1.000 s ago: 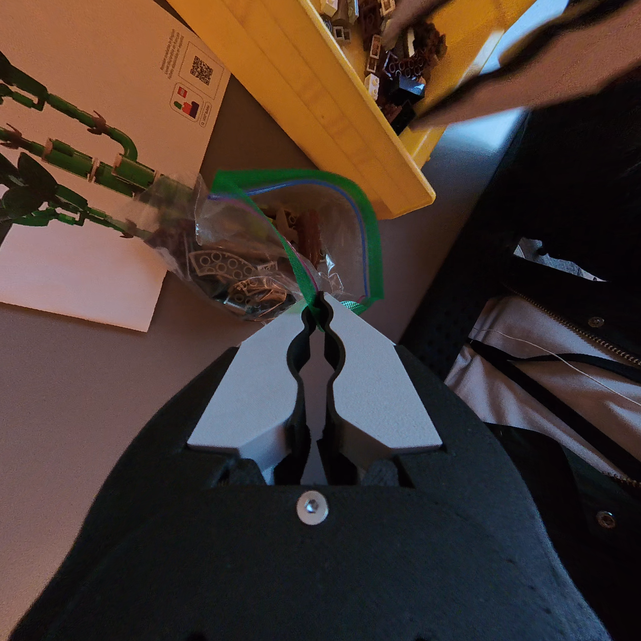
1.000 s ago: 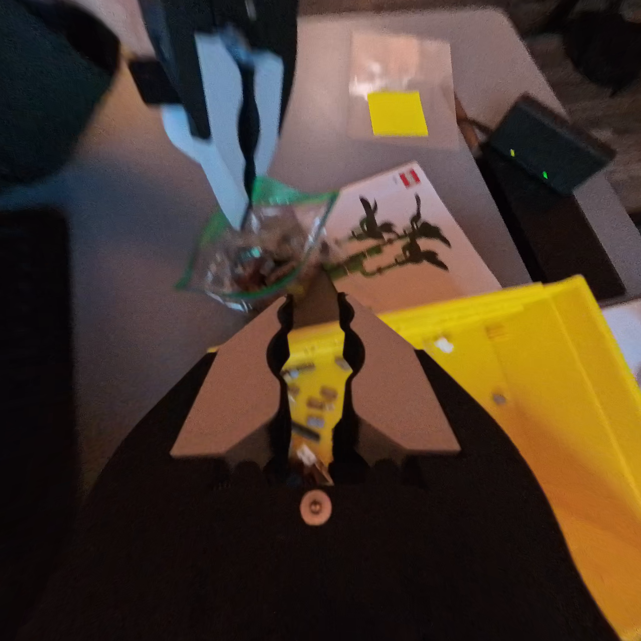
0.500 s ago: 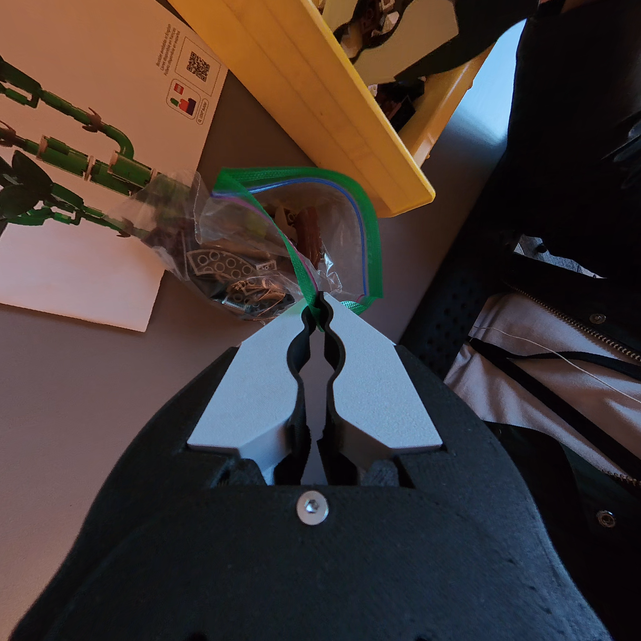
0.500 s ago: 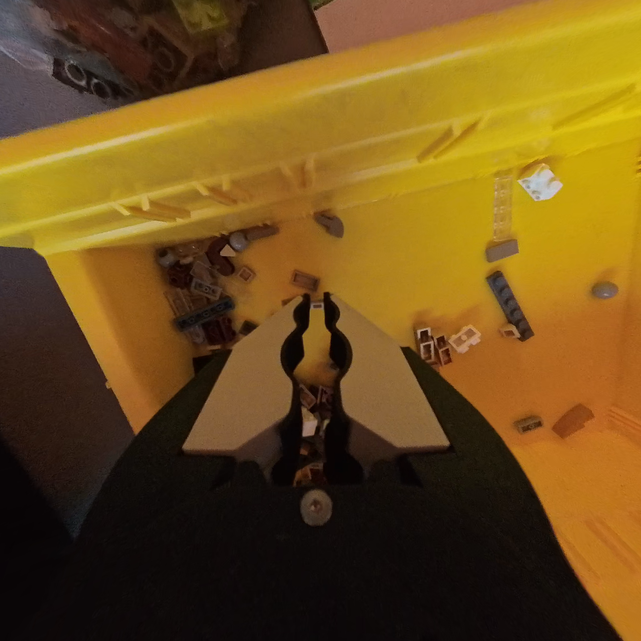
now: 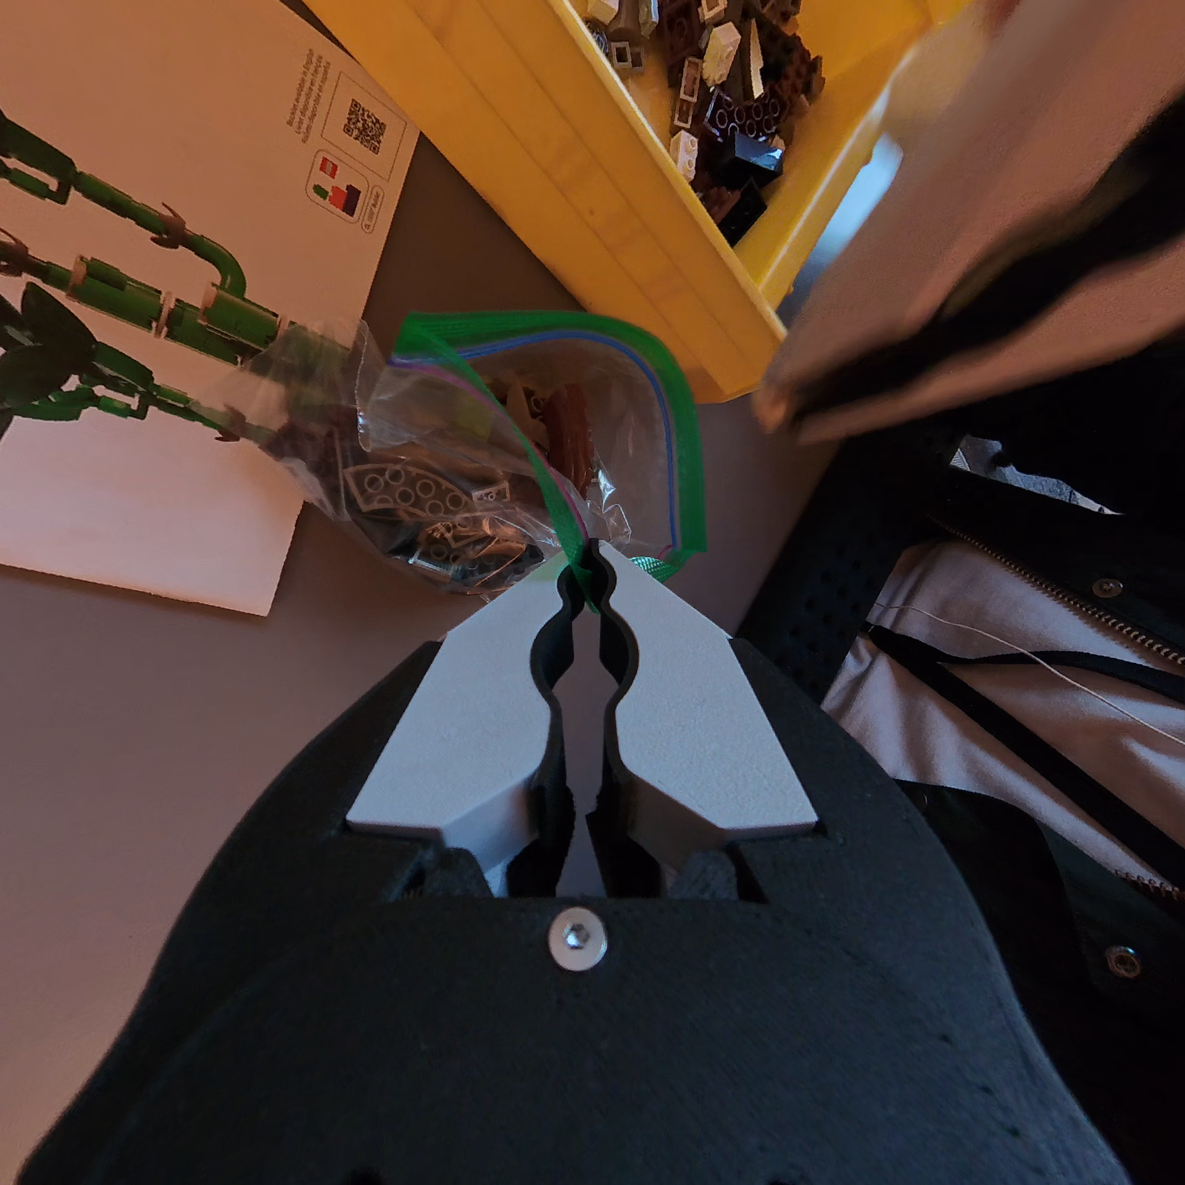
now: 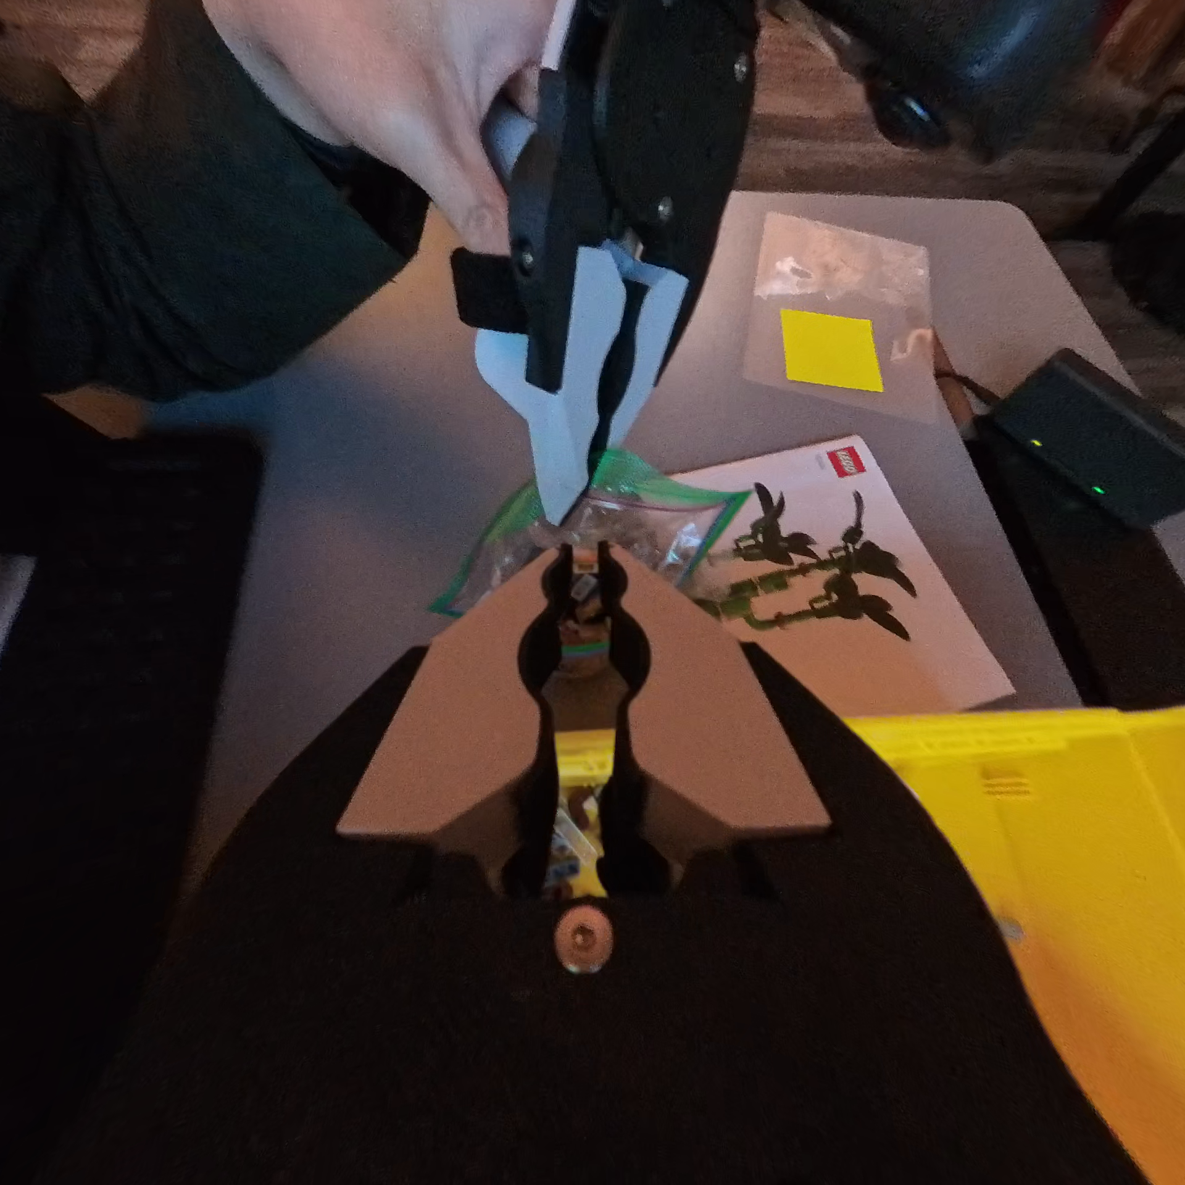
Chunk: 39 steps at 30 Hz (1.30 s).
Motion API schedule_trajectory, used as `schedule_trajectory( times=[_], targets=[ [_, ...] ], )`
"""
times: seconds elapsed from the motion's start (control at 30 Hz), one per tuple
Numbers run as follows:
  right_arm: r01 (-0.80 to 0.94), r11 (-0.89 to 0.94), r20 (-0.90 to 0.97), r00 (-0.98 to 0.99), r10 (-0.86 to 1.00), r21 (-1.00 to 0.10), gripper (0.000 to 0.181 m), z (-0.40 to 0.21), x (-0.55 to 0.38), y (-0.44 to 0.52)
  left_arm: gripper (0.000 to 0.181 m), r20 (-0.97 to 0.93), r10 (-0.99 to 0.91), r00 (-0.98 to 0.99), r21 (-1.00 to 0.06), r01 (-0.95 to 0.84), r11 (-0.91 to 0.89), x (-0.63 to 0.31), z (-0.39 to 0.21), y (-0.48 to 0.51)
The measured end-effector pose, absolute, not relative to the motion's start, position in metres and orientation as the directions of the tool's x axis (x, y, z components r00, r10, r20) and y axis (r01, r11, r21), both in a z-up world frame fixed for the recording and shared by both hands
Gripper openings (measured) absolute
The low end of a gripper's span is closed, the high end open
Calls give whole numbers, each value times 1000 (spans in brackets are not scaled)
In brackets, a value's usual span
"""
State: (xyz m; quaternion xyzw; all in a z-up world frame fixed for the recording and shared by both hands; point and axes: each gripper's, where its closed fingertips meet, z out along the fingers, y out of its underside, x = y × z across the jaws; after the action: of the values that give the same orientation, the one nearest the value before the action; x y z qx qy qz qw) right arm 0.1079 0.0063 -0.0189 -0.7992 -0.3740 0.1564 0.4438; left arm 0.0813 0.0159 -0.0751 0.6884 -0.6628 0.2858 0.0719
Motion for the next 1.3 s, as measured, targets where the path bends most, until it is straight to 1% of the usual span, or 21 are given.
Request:
schedule_trajectory(
  times=[0.03, 0.1, 0.13, 0.27, 0.3, 0.33, 0.43, 0.47, 0.5, 0.6, 0.73, 0.77, 0.83, 0.87, 0.93, 1.03, 1.1, 1.17, 1.2, 1.23, 1.3],
  targets=[
    [451, -341, 58, 667, 743, -825, 9, -24, 101, 8, 0, 488, -872, -41, -281, -953, -112, 81, -75, 16],
    [483, -397, 56, 686, 725, -780, 23, -43, 105, 14, 0, 488, -872, -40, -282, -953, -114, 81, -74, 17],
    [500, -410, 68, 692, 718, -763, 24, -48, 110, 15, 0, 487, -872, -40, -283, -952, -115, 81, -74, 17],
    [479, -393, 94, 720, 688, -785, 21, -31, 134, 11, 0, 489, -872, -39, -280, -953, -114, 80, -74, 17],
    [496, -415, 125, 743, 657, -763, 18, -33, 153, 11, 0, 490, -871, -38, -279, -953, -116, 81, -75, 17],
    [523, -474, 144, 764, 629, -708, 18, -46, 174, 7, 0, 491, -871, -37, -279, -953, -117, 81, -75, 17],
    [534, -709, 32, 808, 588, -460, 20, -105, 220, -23, 0, 490, -871, -39, -277, -954, -113, 81, -75, 17],
    [529, -750, 6, 818, 575, -397, 20, -121, 227, -29, 0, 489, -871, -39, -276, -955, -112, 81, -76, 16],
    [529, -768, -10, 821, 570, -362, 21, -132, 229, -31, 0, 490, -871, -39, -273, -956, -111, 81, -77, 16],
    [525, -797, -36, 828, 559, -300, 23, -151, 227, -30, 0, 491, -870, -37, -270, -956, -112, 81, -77, 16],
    [555, -803, -11, 821, 571, -217, 26, -164, 227, -34, 0, 492, -870, -36, -273, -955, -115, 81, -76, 17],
    [562, -800, -9, 817, 576, -211, 25, -165, 226, -34, 0, 492, -870, -37, -273, -955, -114, 81, -76, 17],
    [578, -790, 19, 809, 587, -202, 8, -165, 229, -34, 0, 490, -871, -38, -274, -955, -112, 81, -76, 16],
    [588, -785, 42, 805, 592, -194, 8, -165, 233, -34, 0, 490, -871, -39, -275, -955, -112, 81, -76, 16],
    [580, -782, 71, 811, 580, -227, 7, -156, 237, -29, 0, 489, -871, -39, -276, -955, -112, 80, -75, 17],
    [561, -746, 92, 816, 570, -358, 7, -123, 228, -20, 0, 490, -871, -39, -277, -954, -114, 80, -75, 17],
    [559, -668, 115, 802, 587, -491, 7, -88, 208, -13, 0, 491, -870, -38, -276, -954, -114, 81, -75, 17],
    [533, -537, 105, 767, 634, -654, 7, -46, 172, -7, 0, 491, -870, -38, -272, -956, -112, 81, -76, 16],
    [514, -470, 88, 736, 671, -717, 7, -29, 152, -8, 0, 491, -870, -38, -270, -957, -110, 80, -77, 16],
    [504, -420, 86, 710, 699, -755, 7, -19, 136, -9, 0, 491, -870, -38, -269, -957, -111, 81, -77, 16],
    [499, -378, 100, 696, 711, -780, 7, -16, 117, -3, 0, 491, -870, -38, -271, -956, -111, 81, -77, 15]
  ],
)
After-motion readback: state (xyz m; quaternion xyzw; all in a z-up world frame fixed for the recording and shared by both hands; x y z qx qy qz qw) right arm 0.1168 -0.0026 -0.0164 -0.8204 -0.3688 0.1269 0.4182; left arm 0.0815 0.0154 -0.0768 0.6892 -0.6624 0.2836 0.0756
